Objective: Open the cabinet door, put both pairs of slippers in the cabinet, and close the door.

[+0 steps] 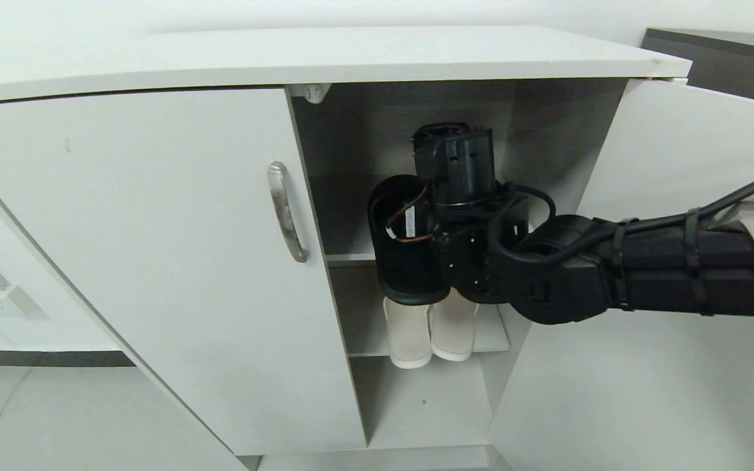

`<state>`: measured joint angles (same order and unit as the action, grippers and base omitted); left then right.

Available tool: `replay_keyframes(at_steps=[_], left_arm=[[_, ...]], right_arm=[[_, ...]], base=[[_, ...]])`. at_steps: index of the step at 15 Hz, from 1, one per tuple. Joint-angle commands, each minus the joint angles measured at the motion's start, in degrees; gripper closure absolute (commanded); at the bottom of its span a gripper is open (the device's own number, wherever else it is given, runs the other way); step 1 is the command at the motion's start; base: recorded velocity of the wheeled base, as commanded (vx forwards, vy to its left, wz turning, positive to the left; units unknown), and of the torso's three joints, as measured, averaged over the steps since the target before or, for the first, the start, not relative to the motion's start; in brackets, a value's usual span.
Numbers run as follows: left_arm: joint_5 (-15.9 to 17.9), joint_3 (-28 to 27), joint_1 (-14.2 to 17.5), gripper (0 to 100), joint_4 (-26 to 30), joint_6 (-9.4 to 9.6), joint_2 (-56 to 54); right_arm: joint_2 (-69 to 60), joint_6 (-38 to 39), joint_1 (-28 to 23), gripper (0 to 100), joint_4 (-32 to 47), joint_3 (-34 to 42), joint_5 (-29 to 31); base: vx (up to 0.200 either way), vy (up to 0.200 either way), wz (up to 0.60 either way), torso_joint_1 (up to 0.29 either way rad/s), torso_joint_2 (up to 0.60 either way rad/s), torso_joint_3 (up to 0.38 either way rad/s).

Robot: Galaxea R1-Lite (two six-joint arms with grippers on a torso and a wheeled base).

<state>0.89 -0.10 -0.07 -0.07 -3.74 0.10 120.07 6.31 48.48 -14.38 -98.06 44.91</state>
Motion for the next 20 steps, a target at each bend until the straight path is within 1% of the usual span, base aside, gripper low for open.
replay_keyframes(at_steps=[1,5,7,16,17,20], left_arm=[[-0.01,0.01,-0.01,100,-0.01,-0.04,0.08],[-0.01,0.01,-0.01,100,-0.01,-0.04,0.08],[-0.01,0.01,-0.01,100,-0.01,-0.04,0.08],[-0.01,0.01,-0.01,100,-0.01,-0.04,0.08],[-0.01,0.01,-0.01,100,-0.01,-0.04,0.08],[-0.01,0.01,-0.01,100,-0.01,-0.04,0.08]], right_arm=[[3.33,0.01,-1.02,100,2.08,-5.30,-0.26],[5.35,0.01,-1.90,100,5.16,-10.92,-0.44],[6.23,0.19,-2.16,100,5.51,-12.77,-0.53],[7.64,0.63,-2.52,100,5.51,-13.82,-0.61],[7.64,0.63,-2.43,0,5.51,-13.74,-0.53],[7.38,0.72,-2.43,0,7.53,-12.51,-0.53]], base=[[0.000,0.000,0.00,0.000,0.00,0.000],[0.000,0.000,0.00,0.000,0.00,0.000],[0.000,0.000,0.00,0.000,0.00,0.000],[0.000,0.000,0.00,0.000,0.00,0.000],[0.000,0.000,0.00,0.000,0.00,0.000],[0.000,0.000,0.00,0.000,0.00,0.000]])
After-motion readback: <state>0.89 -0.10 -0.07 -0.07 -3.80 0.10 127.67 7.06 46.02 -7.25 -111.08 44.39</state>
